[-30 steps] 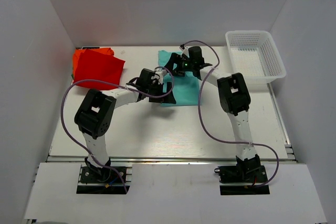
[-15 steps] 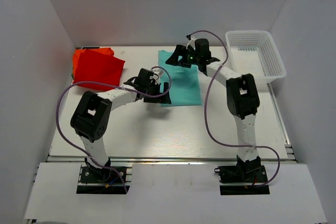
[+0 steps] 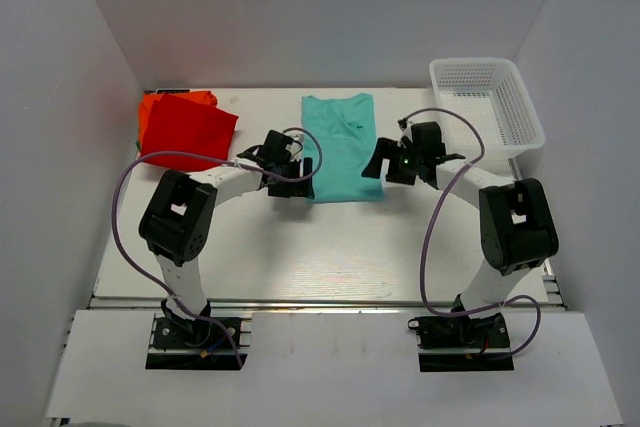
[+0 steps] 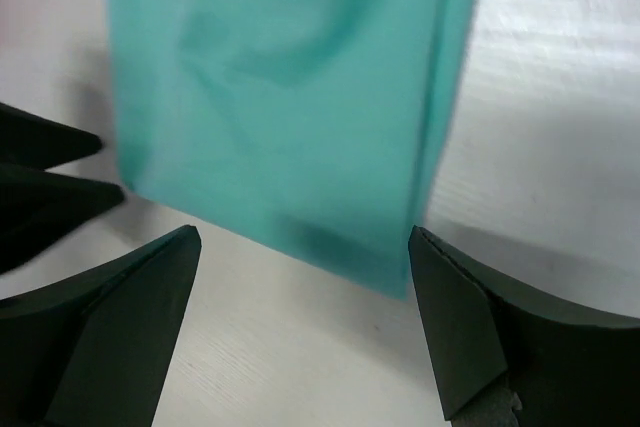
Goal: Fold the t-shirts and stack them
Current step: Grab one side of the 2/3 rectangular tshirt with both arms, then fold the long partially folded tshirt into a neat square
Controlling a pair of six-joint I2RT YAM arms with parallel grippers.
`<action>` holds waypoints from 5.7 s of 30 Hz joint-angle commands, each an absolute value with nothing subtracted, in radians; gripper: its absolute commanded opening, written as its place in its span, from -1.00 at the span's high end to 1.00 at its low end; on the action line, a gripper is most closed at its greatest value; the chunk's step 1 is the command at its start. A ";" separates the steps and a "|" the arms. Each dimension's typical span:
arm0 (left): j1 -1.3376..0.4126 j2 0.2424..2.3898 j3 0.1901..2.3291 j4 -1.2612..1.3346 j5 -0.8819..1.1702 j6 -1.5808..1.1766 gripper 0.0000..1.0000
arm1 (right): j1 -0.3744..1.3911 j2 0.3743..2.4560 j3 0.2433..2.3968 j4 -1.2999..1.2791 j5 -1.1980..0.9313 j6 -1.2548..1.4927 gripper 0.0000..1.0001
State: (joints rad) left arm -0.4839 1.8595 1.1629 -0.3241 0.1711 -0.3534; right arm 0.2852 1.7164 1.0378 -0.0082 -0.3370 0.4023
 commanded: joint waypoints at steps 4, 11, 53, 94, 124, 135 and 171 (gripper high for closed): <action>-0.500 1.888 1.175 -0.337 0.158 -0.350 -0.20 | 0.255 1.698 0.934 -0.084 -0.248 0.388 -0.81; -0.500 1.899 1.108 -0.302 0.185 -0.341 0.07 | 0.247 1.761 0.874 -0.020 -0.390 0.417 -0.36; -0.598 1.163 0.827 -0.448 0.813 -0.436 1.00 | 0.247 0.874 0.817 -0.667 -0.709 0.164 1.00; -0.344 1.568 1.143 -0.275 0.607 -0.563 1.00 | 0.241 1.560 1.233 -0.252 -0.561 0.350 1.00; -0.118 2.379 2.154 -0.235 0.548 -0.556 -1.00 | 0.153 2.402 2.122 0.005 -0.643 0.459 -0.81; -0.259 2.394 2.141 -0.311 0.592 -0.437 -1.00 | 0.235 2.262 1.914 -0.057 -0.606 0.388 -0.81; -0.540 1.065 0.727 -0.394 0.172 -0.500 -1.00 | 0.396 1.057 0.538 -0.097 -0.602 0.344 -0.81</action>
